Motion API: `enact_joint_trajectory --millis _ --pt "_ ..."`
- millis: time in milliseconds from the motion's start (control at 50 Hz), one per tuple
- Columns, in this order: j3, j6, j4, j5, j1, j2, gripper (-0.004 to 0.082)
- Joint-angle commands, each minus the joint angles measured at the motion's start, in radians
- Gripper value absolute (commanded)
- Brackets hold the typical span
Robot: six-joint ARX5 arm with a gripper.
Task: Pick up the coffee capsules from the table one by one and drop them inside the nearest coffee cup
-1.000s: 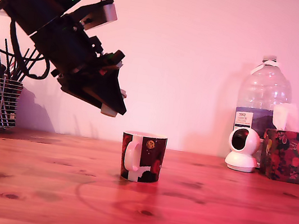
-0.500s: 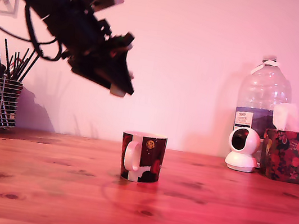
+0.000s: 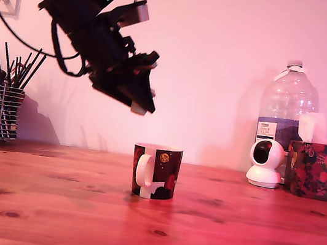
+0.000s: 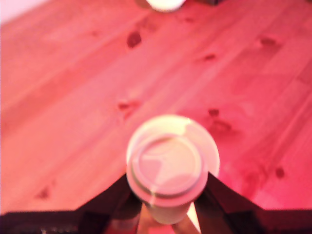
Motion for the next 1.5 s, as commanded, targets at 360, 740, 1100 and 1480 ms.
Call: enact_joint_trajectory --millis 360,740,1100,1480 --pt "0.167 0.022 -0.074 0.000 -0.013 0.165 0.0211" --pt "0.244 0.027 -0.145 0.000 -0.029 0.253 0.0211" --pt "0.244 0.028 -0.187 0.000 -0.030 0.259 0.0211" --pt "0.244 0.028 -0.229 0.000 -0.030 0.259 0.0220"
